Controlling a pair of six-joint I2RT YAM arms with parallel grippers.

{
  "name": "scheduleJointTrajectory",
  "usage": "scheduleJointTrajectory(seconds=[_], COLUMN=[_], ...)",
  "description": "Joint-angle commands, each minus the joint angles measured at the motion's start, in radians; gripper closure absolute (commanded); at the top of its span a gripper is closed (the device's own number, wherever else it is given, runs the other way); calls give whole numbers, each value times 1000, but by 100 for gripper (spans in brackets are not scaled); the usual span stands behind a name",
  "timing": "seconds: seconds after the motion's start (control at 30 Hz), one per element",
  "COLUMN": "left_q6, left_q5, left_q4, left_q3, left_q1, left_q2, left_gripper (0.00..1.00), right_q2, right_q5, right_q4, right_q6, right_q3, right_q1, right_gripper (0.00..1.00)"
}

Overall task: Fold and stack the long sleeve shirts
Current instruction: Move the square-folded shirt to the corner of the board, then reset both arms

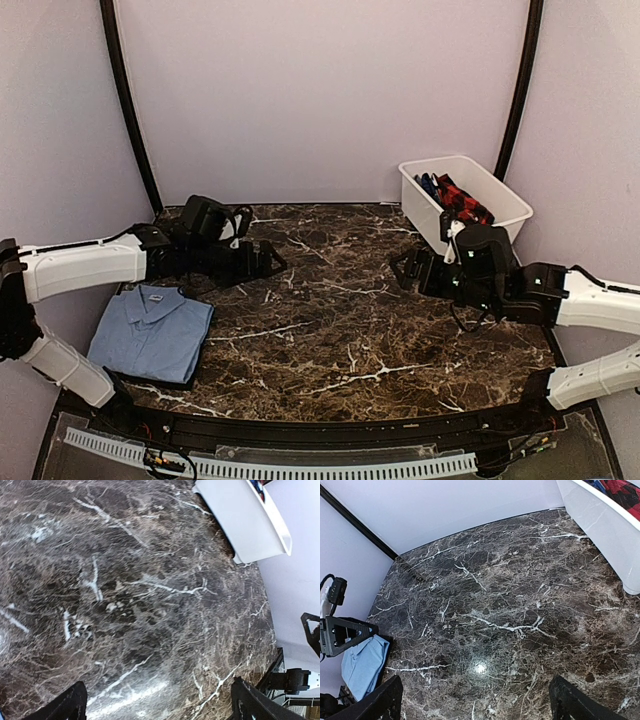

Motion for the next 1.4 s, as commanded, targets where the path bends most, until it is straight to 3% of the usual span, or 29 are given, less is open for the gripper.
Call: scheduleJointTrajectory(seconds=[0.0,0.57,1.37], left_q6=[43,179,176], left_q5=[19,-1,-14], left_q4=[61,158,163], left_q3=[74,141,109], left_q1=[-36,-57,-56], left_q2=[15,-10,-18], left_gripper=[1,1,1], right_q2=[-31,-79,-64], right_q5=[20,98,100], right_q4=[-34,-142,-134], right_q6=[-14,-39,-38], right_q3=[44,136,131], right_q1=[-6,-6,-6], right_gripper=[1,2,1])
